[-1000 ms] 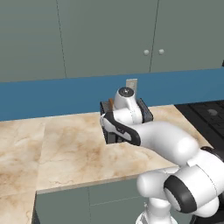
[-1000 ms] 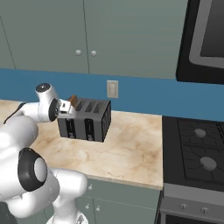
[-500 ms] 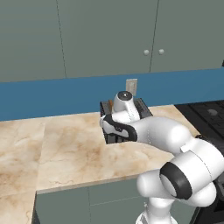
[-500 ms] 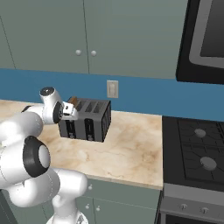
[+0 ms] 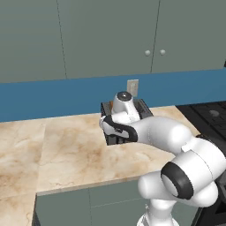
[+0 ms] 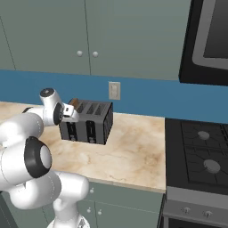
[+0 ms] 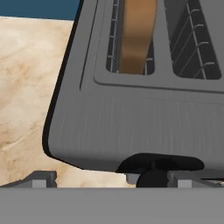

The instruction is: Start the toaster. Once the lever pops up, take the bread to the plate on the dining counter.

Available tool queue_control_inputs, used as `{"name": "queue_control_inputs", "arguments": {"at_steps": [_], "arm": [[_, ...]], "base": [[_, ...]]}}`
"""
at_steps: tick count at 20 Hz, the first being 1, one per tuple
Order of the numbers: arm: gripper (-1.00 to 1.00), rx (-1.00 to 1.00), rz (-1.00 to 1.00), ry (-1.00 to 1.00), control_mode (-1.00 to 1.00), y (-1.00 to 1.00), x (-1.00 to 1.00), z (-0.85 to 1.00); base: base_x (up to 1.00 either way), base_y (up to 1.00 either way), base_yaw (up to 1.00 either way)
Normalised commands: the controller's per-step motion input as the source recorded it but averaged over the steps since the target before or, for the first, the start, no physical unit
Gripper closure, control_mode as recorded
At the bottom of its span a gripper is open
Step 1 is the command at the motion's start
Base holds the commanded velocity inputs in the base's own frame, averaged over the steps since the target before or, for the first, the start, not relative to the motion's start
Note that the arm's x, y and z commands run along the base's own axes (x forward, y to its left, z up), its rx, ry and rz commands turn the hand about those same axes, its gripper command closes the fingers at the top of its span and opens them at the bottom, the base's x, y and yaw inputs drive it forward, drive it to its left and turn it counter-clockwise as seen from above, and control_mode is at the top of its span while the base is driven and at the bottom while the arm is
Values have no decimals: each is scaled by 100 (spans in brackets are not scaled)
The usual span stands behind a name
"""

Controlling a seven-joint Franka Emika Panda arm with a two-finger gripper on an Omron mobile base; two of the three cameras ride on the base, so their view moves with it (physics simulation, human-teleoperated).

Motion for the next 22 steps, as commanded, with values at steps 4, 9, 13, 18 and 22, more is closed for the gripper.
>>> {"name": "queue_control_inputs", "arguments": {"at_steps": [4,9,13,18,22], "arm": [[-100,0,0,0,-100,1,0,-3],[-100,0,0,0,-100,0,0,-4],[-100,0,0,0,-100,0,0,-9],[-100,0,0,0,-100,0,-5,-12],[-100,0,0,0,-100,0,-5,-8]], "base": [[0,0,0],[0,0,0],[0,0,0],[0,0,0],[0,0,0]]}}
